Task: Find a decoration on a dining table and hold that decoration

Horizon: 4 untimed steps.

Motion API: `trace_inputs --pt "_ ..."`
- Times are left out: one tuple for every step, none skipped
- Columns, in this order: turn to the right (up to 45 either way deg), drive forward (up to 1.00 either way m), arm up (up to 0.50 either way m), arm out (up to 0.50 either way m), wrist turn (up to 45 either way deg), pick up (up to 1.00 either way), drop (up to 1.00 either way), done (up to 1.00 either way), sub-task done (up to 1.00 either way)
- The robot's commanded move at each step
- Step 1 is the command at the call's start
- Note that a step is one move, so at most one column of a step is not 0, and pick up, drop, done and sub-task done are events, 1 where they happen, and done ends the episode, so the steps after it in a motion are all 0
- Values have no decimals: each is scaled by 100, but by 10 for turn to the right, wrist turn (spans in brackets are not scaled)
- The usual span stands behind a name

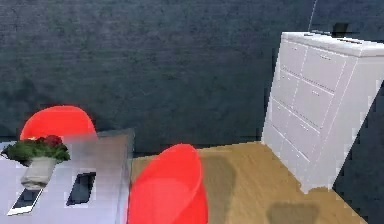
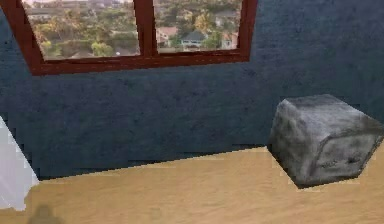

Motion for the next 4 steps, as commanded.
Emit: trace_inputs --pt "-450 0 0 0 0 0 0 0 0" --pt "-450 0 0 0 0 0 0 0 0" --pt "-420 0 0 0 0 0 0 0 0" --pt "450 0 0 0 0 0 0 0 0"
